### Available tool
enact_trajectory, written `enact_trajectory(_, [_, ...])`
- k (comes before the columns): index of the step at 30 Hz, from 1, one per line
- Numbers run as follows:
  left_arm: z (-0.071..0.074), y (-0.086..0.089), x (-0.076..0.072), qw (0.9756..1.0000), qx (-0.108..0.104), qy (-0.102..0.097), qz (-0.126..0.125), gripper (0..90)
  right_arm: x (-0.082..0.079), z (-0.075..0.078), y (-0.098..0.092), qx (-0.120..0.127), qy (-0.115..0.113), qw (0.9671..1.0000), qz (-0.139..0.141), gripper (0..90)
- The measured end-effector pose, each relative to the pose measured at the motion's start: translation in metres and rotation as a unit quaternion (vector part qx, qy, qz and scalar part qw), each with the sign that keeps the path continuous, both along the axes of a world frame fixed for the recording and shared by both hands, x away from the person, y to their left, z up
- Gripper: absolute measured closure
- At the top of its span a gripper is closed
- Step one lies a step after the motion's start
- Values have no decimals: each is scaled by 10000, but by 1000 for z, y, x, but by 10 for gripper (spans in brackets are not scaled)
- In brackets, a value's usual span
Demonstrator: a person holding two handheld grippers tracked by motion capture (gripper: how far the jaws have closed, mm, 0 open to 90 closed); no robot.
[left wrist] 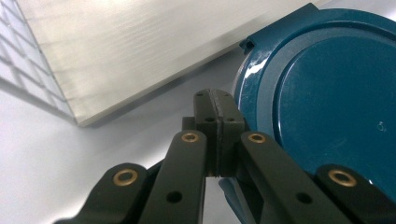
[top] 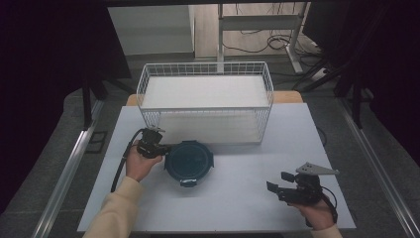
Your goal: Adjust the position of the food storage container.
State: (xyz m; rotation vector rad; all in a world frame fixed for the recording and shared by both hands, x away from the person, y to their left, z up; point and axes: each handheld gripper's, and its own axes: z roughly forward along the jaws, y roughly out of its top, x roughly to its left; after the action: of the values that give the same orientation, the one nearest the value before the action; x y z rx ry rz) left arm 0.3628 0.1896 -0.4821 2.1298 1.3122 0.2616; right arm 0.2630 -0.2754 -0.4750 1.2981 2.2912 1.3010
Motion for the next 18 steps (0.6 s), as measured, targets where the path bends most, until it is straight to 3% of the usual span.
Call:
enact_trajectory(7, [-1,-9,0,9998,-183,-29,-61,900,0,1,1,-4,-27,10000,29,262])
enact_trajectory(18, [0,-27,-4,9994,-128,-48,-327,900,0,-1,-1,10,-14,10000,12,268])
